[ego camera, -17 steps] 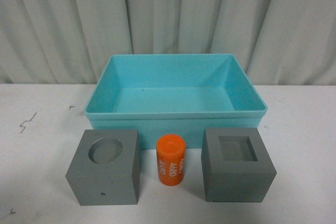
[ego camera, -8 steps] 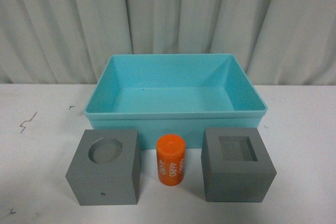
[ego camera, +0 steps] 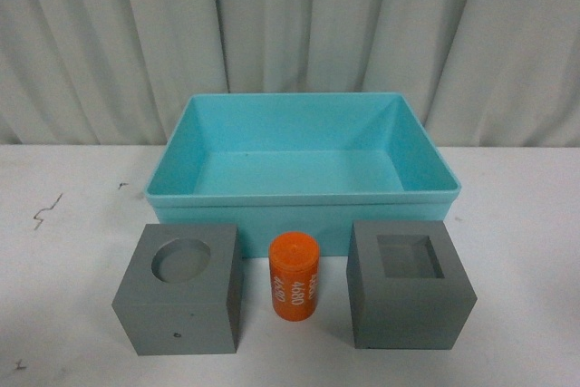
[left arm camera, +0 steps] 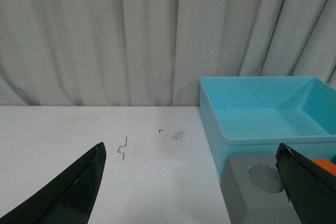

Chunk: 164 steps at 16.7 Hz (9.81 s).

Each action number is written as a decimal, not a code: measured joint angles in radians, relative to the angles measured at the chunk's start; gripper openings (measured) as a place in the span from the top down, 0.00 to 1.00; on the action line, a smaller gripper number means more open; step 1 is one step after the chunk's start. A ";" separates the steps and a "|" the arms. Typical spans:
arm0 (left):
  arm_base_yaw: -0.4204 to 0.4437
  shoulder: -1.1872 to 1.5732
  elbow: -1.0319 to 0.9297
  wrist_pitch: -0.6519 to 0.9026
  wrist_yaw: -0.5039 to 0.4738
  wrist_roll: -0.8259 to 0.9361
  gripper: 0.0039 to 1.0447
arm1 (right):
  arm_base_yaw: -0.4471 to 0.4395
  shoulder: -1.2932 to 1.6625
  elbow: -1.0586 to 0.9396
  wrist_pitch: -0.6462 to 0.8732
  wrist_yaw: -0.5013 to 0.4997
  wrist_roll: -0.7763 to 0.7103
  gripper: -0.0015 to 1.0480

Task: Place gray and orange parts in blue box

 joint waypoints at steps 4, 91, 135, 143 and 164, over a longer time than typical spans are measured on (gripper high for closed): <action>0.000 0.000 0.000 0.000 0.000 0.000 0.06 | 0.061 0.442 0.306 -0.023 0.007 0.062 0.06; 0.000 0.000 0.000 0.000 0.000 0.000 0.06 | 0.211 0.652 0.444 0.232 0.344 -0.174 0.65; 0.000 0.000 0.000 0.000 0.000 0.000 0.06 | 0.005 -0.608 -0.159 -0.500 0.114 -0.199 0.91; 0.000 0.000 0.000 0.000 0.000 0.000 0.06 | 0.005 -0.608 -0.159 -0.500 0.114 -0.199 0.57; -0.227 1.407 0.789 0.002 -0.044 -0.379 0.06 | 0.005 -0.608 -0.159 -0.500 0.114 -0.200 0.06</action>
